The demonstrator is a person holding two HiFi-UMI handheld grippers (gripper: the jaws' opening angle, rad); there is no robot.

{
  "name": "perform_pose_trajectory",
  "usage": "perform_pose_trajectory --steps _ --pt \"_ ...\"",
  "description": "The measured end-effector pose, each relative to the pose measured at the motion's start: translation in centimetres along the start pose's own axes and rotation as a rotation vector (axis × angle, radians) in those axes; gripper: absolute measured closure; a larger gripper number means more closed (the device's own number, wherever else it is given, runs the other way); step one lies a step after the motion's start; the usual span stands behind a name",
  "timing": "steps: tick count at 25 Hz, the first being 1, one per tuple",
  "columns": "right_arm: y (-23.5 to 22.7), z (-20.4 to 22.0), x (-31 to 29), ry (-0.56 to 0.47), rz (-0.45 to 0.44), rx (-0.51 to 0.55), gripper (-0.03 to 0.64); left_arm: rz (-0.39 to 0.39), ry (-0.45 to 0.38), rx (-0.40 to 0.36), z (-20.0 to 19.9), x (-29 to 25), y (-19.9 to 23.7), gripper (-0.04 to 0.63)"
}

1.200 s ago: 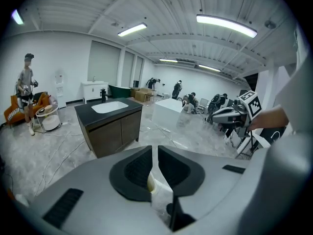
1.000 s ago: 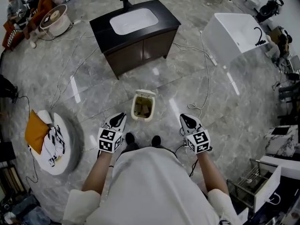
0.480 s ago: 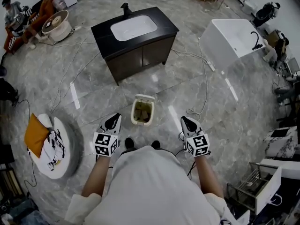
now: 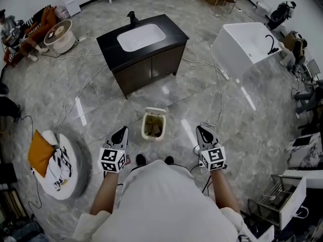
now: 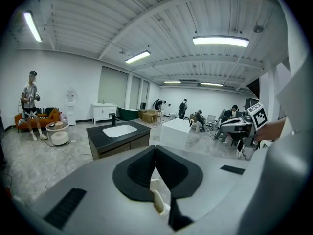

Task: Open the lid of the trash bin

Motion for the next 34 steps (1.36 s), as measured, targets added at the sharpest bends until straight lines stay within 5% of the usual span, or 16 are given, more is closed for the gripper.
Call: perform_pose_trajectory --steps 34 --pt "-1.5 -1.5 -0.3 -0.029 -0.005 -0.041 0.584 -0.018 -0.018 -0.007 -1.1 -0.9 0.6 0.577"
Point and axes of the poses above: the fingertips, and each gripper's own axes: x backward along the fingers, y to its left, z out of its underside, the point moved 2 cm from there along x, backward along the fingers, and after that the axes turned 15 degrees about -x, right-handed, at the moved point
